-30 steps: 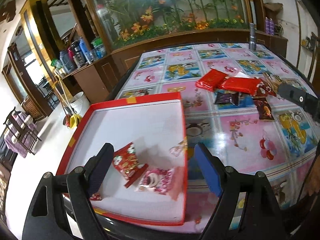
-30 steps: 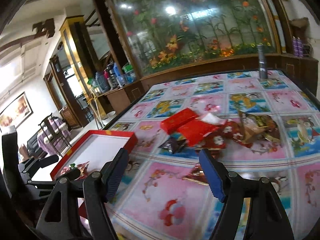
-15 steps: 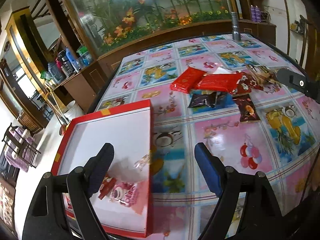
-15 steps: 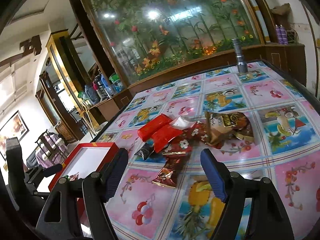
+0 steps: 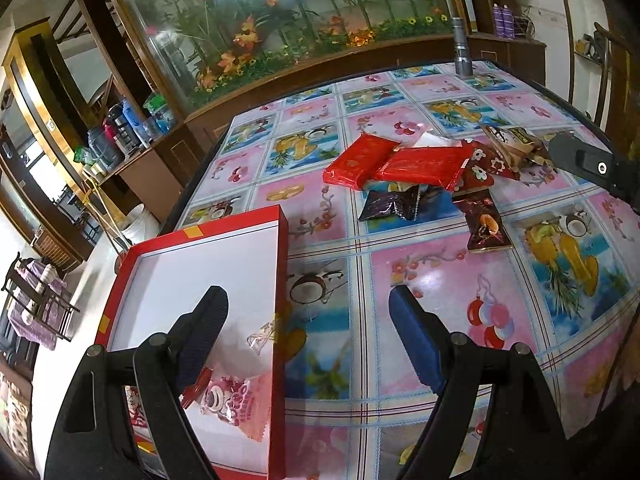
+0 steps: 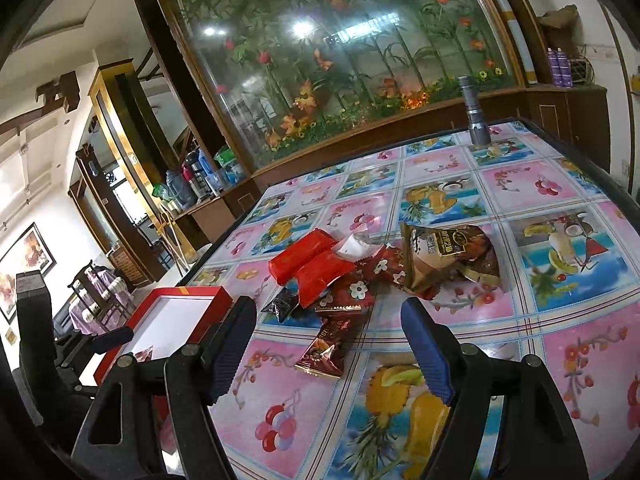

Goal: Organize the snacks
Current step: 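Move both grippers back over the snack pile, then grasp a dark wrapper with the left gripper while the right grasps a brown chocolate bar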

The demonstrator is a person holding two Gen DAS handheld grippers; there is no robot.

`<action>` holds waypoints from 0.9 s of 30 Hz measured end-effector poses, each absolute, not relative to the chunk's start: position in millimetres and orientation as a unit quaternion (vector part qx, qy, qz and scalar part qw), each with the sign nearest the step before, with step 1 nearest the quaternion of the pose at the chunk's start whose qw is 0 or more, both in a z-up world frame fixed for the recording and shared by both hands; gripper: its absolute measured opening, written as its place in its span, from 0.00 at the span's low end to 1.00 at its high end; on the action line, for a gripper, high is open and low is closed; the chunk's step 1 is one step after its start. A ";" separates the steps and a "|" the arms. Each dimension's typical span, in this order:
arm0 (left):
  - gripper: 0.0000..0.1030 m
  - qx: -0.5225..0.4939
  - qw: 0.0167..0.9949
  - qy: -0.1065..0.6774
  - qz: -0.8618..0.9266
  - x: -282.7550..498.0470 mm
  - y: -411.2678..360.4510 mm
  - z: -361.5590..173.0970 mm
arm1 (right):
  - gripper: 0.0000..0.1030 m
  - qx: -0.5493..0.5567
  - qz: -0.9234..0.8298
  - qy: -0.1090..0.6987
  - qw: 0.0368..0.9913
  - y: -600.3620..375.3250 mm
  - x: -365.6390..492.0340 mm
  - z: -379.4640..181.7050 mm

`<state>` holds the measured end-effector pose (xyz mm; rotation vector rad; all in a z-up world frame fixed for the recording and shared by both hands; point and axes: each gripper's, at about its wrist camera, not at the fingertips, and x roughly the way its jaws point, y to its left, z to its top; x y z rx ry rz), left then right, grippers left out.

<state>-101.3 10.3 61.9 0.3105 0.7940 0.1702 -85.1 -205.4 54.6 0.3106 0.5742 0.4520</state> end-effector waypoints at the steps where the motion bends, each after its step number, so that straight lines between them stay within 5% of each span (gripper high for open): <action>1: 0.81 0.150 0.907 0.385 0.082 -100.9 10.1 61.5 | 0.75 0.150 0.220 0.280 0.922 -205.2 -85.0 54.5; 21: 0.81 0.166 0.889 0.417 0.087 -35.1 27.4 42.2 | 0.74 0.015 0.205 0.409 0.889 -132.8 -30.5 15.8; 24: 0.81 0.165 0.887 0.424 0.087 -22.2 27.7 40.2 | 0.68 -0.008 0.189 0.431 0.882 -121.4 -23.6 4.4; 27: 0.81 0.159 0.885 0.431 0.078 -10.2 25.1 39.2 | 0.49 -0.030 0.169 0.436 0.883 -120.0 -21.6 -2.2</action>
